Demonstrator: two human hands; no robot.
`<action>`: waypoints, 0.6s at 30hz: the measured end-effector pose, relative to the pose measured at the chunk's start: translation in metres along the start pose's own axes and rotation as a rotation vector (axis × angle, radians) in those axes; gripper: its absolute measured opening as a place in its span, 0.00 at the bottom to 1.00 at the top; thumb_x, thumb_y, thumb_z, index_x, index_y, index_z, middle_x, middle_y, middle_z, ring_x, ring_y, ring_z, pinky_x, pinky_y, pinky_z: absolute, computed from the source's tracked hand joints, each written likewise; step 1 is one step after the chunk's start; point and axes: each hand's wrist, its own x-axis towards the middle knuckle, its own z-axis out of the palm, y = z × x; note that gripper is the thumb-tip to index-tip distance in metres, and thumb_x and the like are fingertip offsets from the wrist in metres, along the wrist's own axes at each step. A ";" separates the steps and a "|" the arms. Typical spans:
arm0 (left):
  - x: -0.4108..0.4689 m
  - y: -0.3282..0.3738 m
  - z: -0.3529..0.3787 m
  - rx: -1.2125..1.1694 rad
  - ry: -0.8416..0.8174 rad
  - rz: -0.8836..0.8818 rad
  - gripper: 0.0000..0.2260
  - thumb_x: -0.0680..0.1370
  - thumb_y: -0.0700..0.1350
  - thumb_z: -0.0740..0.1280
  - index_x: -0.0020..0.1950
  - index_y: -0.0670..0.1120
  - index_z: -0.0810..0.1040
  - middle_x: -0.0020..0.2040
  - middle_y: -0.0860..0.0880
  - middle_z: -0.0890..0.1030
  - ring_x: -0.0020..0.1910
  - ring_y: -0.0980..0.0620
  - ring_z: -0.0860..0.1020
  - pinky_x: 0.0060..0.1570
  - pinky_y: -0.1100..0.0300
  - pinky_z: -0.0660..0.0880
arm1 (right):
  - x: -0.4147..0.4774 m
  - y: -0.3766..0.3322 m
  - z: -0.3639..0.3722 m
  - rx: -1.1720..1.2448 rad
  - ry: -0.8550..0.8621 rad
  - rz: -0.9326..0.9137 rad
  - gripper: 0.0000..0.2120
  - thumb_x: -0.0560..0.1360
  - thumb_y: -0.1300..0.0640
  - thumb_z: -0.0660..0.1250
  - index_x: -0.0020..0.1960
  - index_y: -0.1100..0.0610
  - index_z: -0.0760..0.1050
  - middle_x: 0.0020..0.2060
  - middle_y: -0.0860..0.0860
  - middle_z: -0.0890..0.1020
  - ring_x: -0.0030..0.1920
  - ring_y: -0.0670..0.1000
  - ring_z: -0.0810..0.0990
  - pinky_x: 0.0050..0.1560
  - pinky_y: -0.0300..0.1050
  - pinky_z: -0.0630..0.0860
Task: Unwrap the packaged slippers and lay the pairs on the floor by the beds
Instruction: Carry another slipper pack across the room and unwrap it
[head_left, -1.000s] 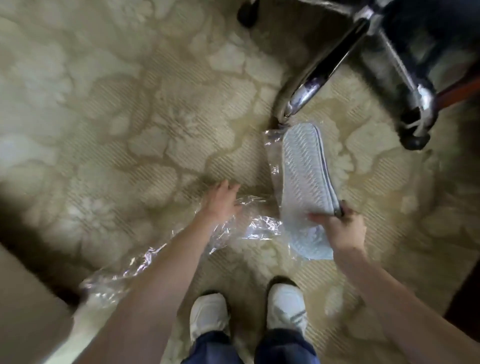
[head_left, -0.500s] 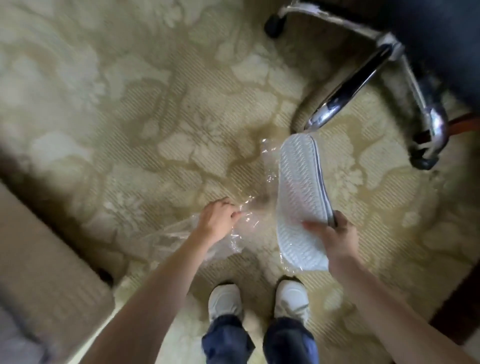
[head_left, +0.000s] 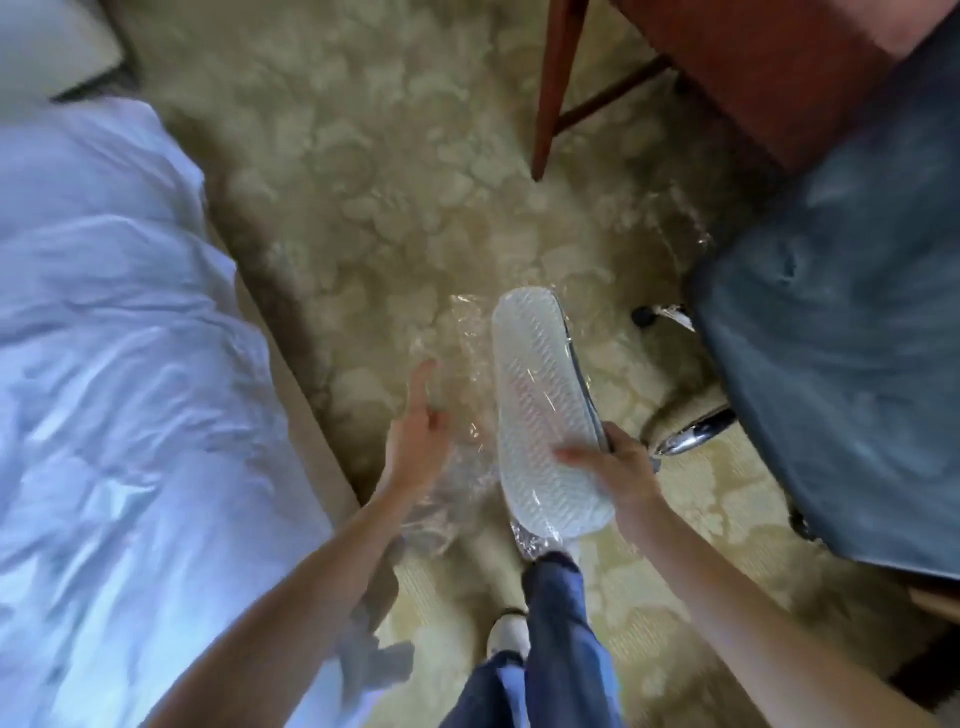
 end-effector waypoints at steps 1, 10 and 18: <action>0.008 0.012 -0.021 0.006 0.020 0.015 0.29 0.77 0.37 0.57 0.71 0.62 0.59 0.23 0.55 0.68 0.20 0.57 0.66 0.21 0.59 0.67 | 0.000 -0.023 0.007 0.010 -0.028 -0.009 0.17 0.60 0.64 0.79 0.45 0.55 0.79 0.41 0.53 0.84 0.42 0.56 0.83 0.46 0.52 0.81; 0.118 0.095 -0.146 -0.027 0.200 -0.134 0.14 0.73 0.51 0.56 0.37 0.59 0.81 0.28 0.59 0.78 0.24 0.59 0.72 0.29 0.60 0.68 | 0.058 -0.205 0.067 0.010 -0.318 -0.016 0.20 0.59 0.66 0.78 0.49 0.55 0.81 0.39 0.51 0.87 0.37 0.49 0.85 0.32 0.40 0.79; 0.267 0.173 -0.220 -0.227 0.358 -0.133 0.23 0.74 0.65 0.56 0.34 0.51 0.81 0.27 0.54 0.74 0.29 0.56 0.72 0.34 0.59 0.68 | 0.145 -0.362 0.121 -0.218 -0.518 -0.095 0.20 0.58 0.66 0.79 0.49 0.58 0.82 0.42 0.55 0.87 0.42 0.55 0.86 0.37 0.43 0.80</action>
